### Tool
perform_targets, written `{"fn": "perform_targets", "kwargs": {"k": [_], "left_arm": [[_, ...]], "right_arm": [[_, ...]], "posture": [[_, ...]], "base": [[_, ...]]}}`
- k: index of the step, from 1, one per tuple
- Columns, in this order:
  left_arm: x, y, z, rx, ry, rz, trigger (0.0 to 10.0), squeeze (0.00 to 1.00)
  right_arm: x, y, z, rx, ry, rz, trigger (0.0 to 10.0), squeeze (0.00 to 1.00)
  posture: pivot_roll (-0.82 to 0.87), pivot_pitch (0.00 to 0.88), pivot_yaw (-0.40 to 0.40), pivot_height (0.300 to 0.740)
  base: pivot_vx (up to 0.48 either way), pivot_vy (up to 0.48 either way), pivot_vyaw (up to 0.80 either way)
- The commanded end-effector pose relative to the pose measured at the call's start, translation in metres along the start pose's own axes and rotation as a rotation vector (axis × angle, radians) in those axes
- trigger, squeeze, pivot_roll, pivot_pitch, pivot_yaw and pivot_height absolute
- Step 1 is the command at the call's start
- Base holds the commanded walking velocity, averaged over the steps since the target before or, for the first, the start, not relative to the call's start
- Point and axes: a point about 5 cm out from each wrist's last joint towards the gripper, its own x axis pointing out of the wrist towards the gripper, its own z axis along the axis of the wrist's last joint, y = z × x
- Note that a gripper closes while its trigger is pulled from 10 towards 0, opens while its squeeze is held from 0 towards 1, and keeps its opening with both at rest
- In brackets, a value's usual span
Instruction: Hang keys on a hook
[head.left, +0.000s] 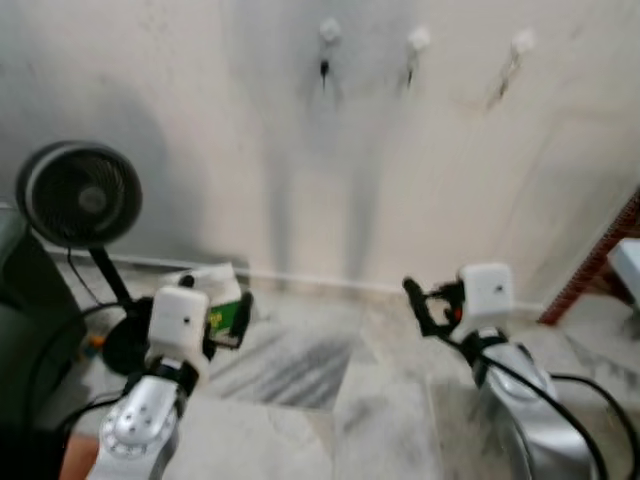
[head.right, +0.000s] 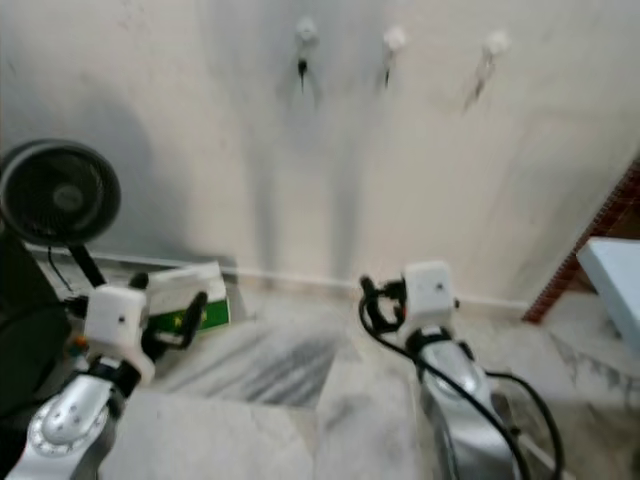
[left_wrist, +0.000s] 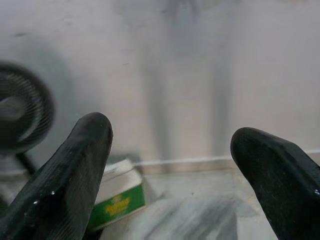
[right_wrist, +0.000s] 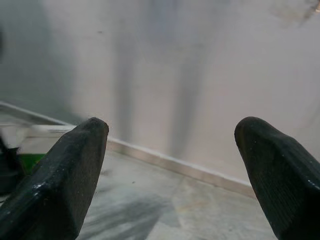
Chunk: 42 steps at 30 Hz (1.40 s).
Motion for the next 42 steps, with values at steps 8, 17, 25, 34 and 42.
{"fn": "perform_targets", "kwargs": {"k": [8, 17, 25, 34, 42], "left_arm": [[0.0007, -0.0023, -0.0002, 0.000, 0.003, -0.011, 10.0, 0.00], [0.0019, -0.0029, 0.0001, -0.005, -0.002, -0.016, 10.0, 0.00], [0.0046, -0.0049, 0.0005, -0.005, -0.010, -0.036, 10.0, 0.00], [0.0054, -0.0079, 0.0007, -0.039, -0.007, -0.081, 10.0, 0.00], [0.0072, -0.0076, -0.0001, -0.049, -0.009, -0.087, 10.0, 0.00]], "right_arm": [[-0.0002, -0.0033, 0.0006, -0.005, 0.000, -0.021, 10.0, 0.00], [0.0004, -0.0036, 0.0004, 0.001, 0.001, -0.027, 10.0, 0.00], [0.0012, -0.0031, -0.0013, 0.004, 0.014, -0.033, 10.0, 0.00], [0.0007, -0.0036, -0.0019, 0.002, 0.019, -0.036, 10.0, 0.00], [0.0010, -0.0028, -0.0022, 0.001, 0.020, -0.036, 10.0, 0.00]], "posture": [[0.10, 0.000, 0.013, 0.740], [0.10, 0.000, 0.011, 0.740], [0.09, 0.000, 0.012, 0.740], [0.09, 0.000, 0.012, 0.740], [0.08, 0.000, 0.011, 0.740]], "base": [[-0.289, 0.000, 0.00], [-0.153, 0.000, 0.00], [0.000, 0.000, -0.66], [0.000, 0.000, -0.79], [0.000, 0.000, -0.79]]}}
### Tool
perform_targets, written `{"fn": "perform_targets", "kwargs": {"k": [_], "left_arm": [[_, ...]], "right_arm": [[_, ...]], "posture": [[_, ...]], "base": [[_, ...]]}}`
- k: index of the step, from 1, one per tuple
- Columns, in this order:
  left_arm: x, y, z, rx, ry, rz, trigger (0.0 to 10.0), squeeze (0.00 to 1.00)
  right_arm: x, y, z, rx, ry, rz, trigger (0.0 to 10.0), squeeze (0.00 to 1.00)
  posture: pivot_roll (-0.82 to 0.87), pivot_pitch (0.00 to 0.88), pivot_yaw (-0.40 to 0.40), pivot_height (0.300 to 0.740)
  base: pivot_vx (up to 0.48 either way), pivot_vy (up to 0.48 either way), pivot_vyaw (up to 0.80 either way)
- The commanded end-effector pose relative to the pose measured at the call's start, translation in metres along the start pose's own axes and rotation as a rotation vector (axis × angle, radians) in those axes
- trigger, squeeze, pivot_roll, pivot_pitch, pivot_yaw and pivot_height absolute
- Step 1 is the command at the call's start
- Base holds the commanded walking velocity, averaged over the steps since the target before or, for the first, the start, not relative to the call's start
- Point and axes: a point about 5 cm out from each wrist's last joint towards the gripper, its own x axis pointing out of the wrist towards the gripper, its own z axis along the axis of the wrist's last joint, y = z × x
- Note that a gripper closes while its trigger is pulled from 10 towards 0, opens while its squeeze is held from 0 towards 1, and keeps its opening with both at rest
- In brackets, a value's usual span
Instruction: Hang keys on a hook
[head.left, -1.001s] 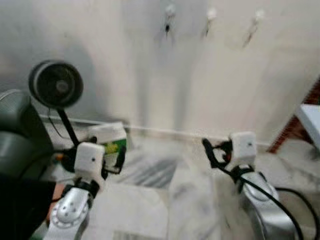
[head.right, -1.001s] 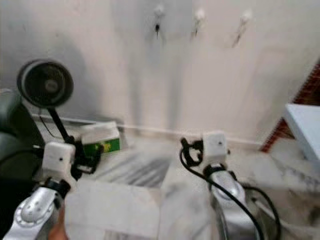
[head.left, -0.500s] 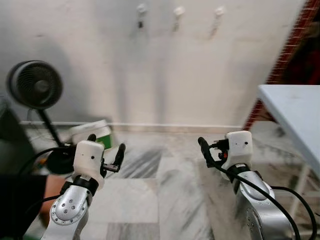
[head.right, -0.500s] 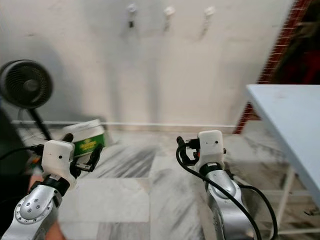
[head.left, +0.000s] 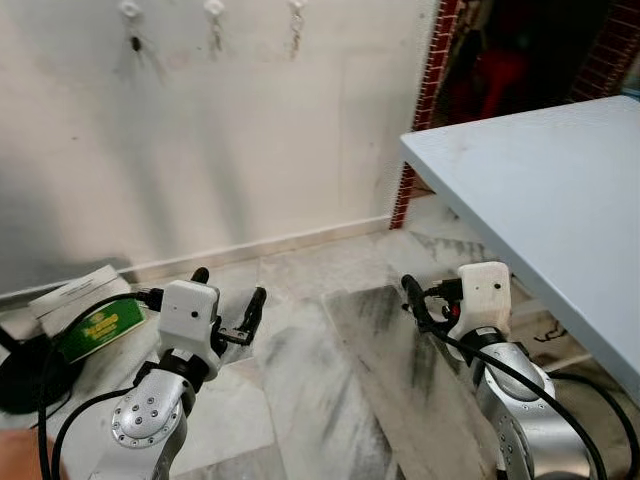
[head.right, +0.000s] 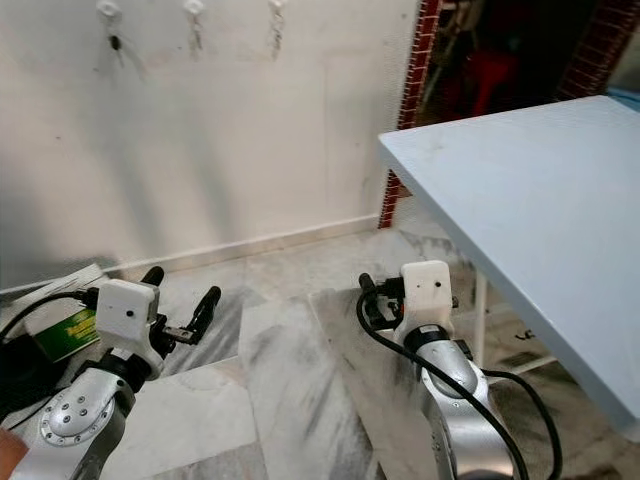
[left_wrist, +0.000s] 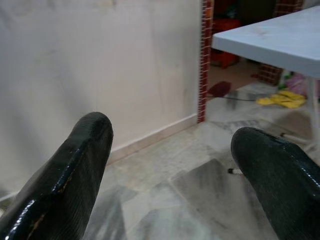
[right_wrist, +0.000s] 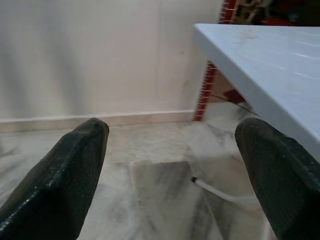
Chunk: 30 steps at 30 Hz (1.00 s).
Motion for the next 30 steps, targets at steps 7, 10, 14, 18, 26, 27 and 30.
{"fn": "perform_targets", "kwargs": {"k": [7, 10, 14, 18, 26, 27, 30], "left_arm": [[0.001, 0.000, 0.000, 0.000, 0.001, -0.010, 10.0, 0.00], [0.001, 0.000, 0.000, 0.000, 0.001, -0.010, 10.0, 0.00], [0.001, 0.000, 0.000, 0.000, 0.001, -0.010, 10.0, 0.00], [0.001, 0.000, 0.000, 0.000, 0.001, -0.010, 10.0, 0.00], [0.001, 0.000, 0.000, 0.000, 0.001, -0.010, 10.0, 0.00], [0.001, 0.000, 0.000, 0.000, 0.001, -0.010, 10.0, 0.00], [0.021, 0.008, 0.008, 0.005, -0.066, 0.034, 10.0, 0.00]], "right_arm": [[0.001, 0.000, 0.002, 0.001, -0.004, -0.007, 10.0, 0.00], [0.001, 0.000, 0.002, 0.001, -0.004, -0.007, 10.0, 0.00], [0.001, 0.000, 0.002, 0.001, -0.004, -0.007, 10.0, 0.00], [0.001, 0.000, 0.002, 0.001, -0.004, -0.007, 10.0, 0.00], [0.001, 0.000, 0.002, 0.001, -0.004, -0.007, 10.0, 0.00], [0.001, 0.000, 0.002, 0.001, -0.004, -0.007, 10.0, 0.00], [0.004, -0.006, 0.023, 0.065, -0.121, -0.119, 10.0, 0.00]], "posture": [[0.08, 0.000, 0.011, 0.740], [0.08, 0.000, 0.011, 0.740], [0.08, 0.000, 0.011, 0.740], [0.08, 0.000, 0.011, 0.740], [0.08, 0.000, 0.011, 0.740], [0.08, 0.000, 0.011, 0.740], [0.00, 0.000, 0.046, 0.740]], "base": [[0.000, 0.000, -0.79], [0.000, 0.000, -0.79], [0.000, 0.000, -0.79], [0.000, 0.000, -0.79], [0.000, 0.000, -0.79], [0.000, 0.000, -0.79], [0.000, 0.000, -0.79]]}}
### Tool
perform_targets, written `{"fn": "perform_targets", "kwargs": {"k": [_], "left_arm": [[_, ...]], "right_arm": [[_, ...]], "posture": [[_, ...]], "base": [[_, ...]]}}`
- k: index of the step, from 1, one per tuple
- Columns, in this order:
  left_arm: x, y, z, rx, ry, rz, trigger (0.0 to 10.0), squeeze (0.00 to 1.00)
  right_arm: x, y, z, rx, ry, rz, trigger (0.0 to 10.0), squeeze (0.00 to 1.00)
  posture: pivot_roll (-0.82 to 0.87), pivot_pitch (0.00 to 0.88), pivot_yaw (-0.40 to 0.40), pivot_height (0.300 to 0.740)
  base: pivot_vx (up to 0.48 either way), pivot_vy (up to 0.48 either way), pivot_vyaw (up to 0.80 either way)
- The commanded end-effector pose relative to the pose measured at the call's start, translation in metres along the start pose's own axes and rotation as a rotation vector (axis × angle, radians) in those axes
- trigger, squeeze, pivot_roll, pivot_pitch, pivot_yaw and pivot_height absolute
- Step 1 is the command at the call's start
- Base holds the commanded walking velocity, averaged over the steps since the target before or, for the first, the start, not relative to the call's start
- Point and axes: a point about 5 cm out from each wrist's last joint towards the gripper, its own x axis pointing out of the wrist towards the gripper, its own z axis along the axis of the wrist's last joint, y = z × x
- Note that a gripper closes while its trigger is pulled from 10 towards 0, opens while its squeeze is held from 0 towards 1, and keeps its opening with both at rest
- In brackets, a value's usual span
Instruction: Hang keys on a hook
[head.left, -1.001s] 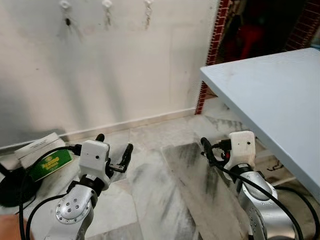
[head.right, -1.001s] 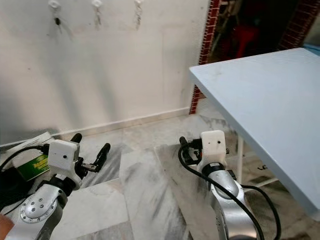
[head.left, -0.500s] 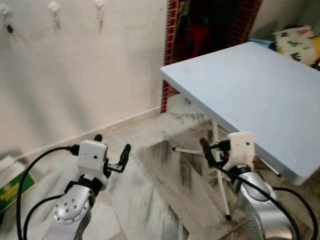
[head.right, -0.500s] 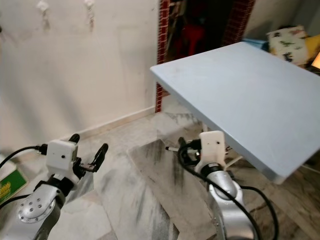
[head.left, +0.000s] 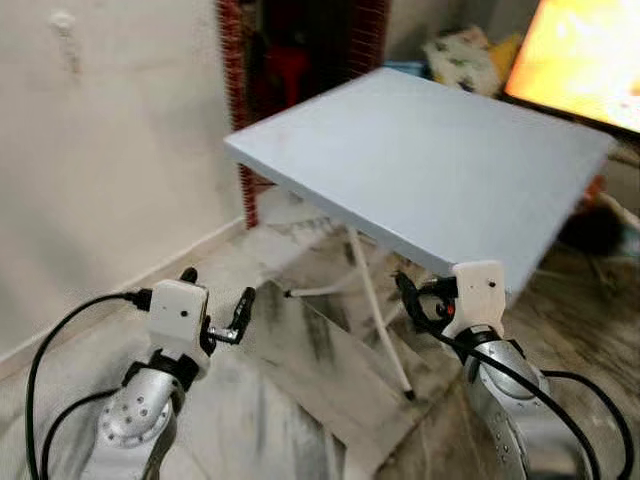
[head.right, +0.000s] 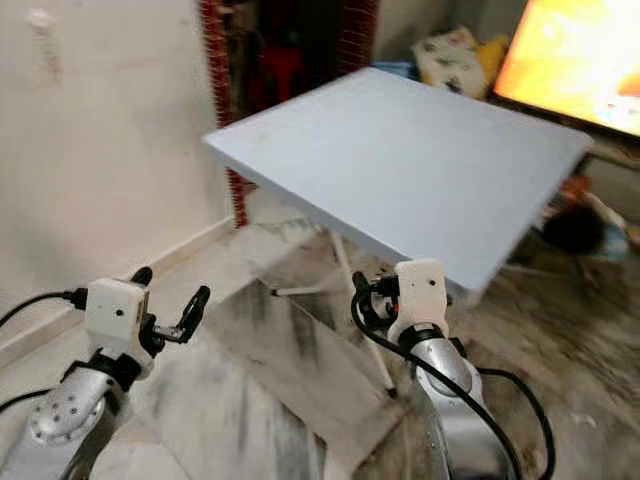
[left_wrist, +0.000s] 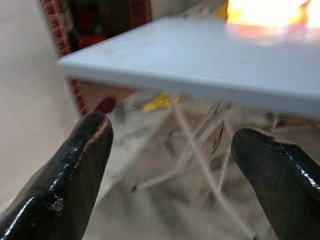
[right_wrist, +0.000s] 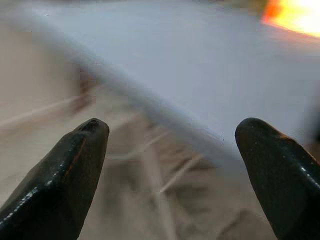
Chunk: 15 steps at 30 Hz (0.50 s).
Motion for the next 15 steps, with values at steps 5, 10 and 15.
{"fn": "perform_targets", "kwargs": {"k": [5, 10, 15], "left_arm": [[0.0166, 0.0139, 0.0091, 0.015, -0.065, 0.065, 10.0, 0.00], [0.0194, 0.0107, 0.0064, -0.003, -0.062, 0.057, 10.0, 0.00], [0.0221, 0.0108, 0.0039, -0.006, -0.067, 0.060, 10.0, 0.00]], "right_arm": [[0.0057, 0.0007, 0.0279, 0.044, -0.139, -0.063, 10.0, 0.00], [0.0072, -0.0014, 0.0287, 0.031, -0.141, -0.065, 10.0, 0.00], [0.0078, -0.0016, 0.0287, 0.027, -0.144, -0.073, 10.0, 0.00]], "posture": [[-0.01, 0.000, 0.045, 0.740], [-0.02, 0.000, 0.043, 0.740], [-0.02, 0.000, 0.041, 0.740]], "base": [[0.000, 0.000, -0.80], [0.000, 0.000, -0.80], [0.000, 0.000, -0.80]]}}
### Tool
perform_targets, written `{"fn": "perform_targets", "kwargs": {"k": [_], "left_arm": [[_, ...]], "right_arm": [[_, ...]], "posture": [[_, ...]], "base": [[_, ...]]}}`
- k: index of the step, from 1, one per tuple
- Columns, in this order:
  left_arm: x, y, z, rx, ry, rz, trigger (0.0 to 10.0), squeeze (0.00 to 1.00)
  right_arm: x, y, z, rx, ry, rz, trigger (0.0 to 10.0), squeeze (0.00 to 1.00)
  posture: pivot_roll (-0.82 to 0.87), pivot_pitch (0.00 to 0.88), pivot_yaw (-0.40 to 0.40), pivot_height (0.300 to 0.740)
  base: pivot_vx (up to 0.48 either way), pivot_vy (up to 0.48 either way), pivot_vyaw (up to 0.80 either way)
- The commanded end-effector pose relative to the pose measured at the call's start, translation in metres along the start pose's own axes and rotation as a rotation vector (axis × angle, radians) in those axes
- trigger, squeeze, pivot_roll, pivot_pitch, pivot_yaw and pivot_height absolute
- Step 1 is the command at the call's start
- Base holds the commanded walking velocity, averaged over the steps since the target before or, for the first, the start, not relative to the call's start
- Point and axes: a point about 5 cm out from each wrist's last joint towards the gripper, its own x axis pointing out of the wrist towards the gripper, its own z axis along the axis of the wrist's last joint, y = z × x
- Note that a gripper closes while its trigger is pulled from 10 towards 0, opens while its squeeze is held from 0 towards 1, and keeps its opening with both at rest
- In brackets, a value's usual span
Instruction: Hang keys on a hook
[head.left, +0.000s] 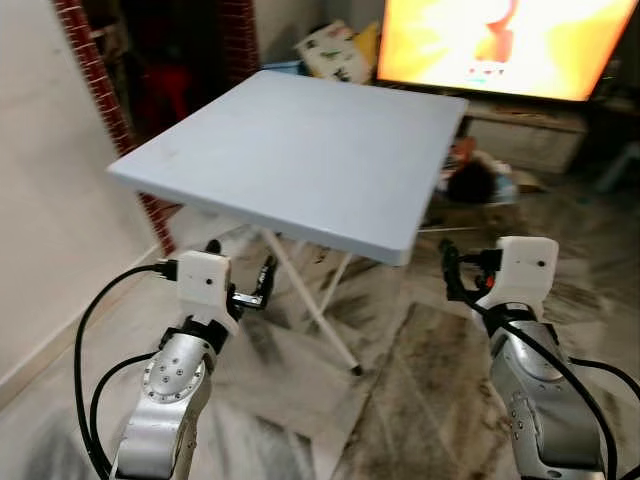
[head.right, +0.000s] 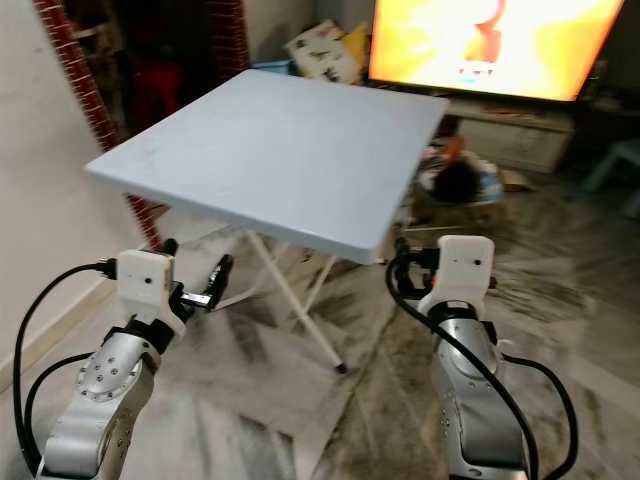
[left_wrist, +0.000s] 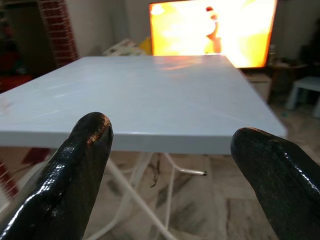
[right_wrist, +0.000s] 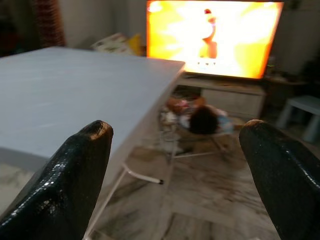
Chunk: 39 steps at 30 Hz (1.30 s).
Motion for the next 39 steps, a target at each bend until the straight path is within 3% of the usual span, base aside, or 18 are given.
{"fn": "perform_targets", "kwargs": {"k": [1, 23, 28, 30, 39], "left_arm": [[0.002, 0.004, 0.001, 0.006, -0.007, 0.012, 10.0, 0.00], [0.008, 0.013, -0.003, -0.027, 0.011, 0.081, 10.0, 0.00], [0.009, 0.014, -0.003, -0.063, 0.009, 0.075, 10.0, 0.00], [0.008, 0.015, -0.003, -0.113, 0.006, 0.083, 10.0, 0.00], [0.009, 0.017, 0.000, -0.095, -0.009, 0.062, 10.0, 0.00]], "right_arm": [[0.002, 0.005, 0.004, -0.004, -0.019, 0.016, 10.0, 0.00], [0.003, 0.003, 0.002, -0.013, -0.004, 0.020, 10.0, 0.00], [0.003, 0.004, 0.002, -0.021, -0.002, 0.027, 10.0, 0.00], [0.003, 0.004, 0.002, -0.022, -0.001, 0.029, 10.0, 0.00], [0.003, 0.004, 0.001, -0.025, 0.003, 0.030, 10.0, 0.00]], "posture": [[-0.02, 0.000, 0.040, 0.740], [-0.03, 0.000, 0.039, 0.740], [-0.03, 0.000, 0.038, 0.740], [-0.03, 0.000, 0.040, 0.740], [-0.03, 0.000, 0.041, 0.740]], "base": [[0.000, 0.000, -0.80], [0.000, 0.000, -0.77], [0.000, 0.000, 0.00], [0.000, 0.000, 0.00], [0.290, 0.000, 0.00]]}}
